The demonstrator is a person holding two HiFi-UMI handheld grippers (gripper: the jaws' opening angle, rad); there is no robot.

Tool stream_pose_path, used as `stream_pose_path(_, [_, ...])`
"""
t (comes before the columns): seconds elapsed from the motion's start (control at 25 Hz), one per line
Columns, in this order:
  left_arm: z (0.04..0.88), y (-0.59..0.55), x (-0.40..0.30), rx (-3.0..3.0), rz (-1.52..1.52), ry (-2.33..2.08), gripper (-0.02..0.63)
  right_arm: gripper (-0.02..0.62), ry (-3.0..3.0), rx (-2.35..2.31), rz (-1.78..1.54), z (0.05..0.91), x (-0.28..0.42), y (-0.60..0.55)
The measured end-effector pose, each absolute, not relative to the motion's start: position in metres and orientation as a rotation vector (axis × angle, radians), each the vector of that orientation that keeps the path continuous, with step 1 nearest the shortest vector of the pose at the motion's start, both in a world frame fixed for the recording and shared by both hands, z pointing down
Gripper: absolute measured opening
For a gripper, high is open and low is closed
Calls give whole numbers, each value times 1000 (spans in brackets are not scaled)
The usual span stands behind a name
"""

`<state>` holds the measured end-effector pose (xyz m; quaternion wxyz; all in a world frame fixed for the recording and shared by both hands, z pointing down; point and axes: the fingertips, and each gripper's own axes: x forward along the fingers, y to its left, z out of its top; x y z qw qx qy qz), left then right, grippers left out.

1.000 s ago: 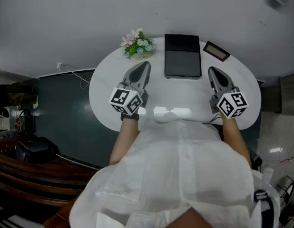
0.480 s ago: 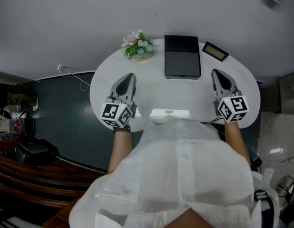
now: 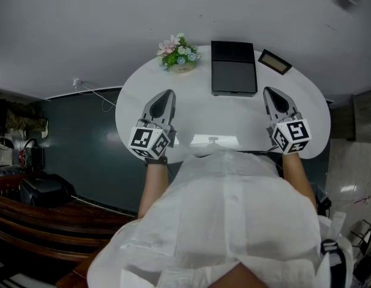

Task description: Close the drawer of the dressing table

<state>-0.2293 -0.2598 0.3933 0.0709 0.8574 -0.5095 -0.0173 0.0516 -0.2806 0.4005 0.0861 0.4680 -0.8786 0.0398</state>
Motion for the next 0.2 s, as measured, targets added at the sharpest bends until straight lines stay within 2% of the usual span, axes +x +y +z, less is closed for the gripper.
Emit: stream_pose_path(0.2, [387, -255, -239, 2585, -84, -1505, 23, 9, -2598, 1389, 98, 400, 39, -269])
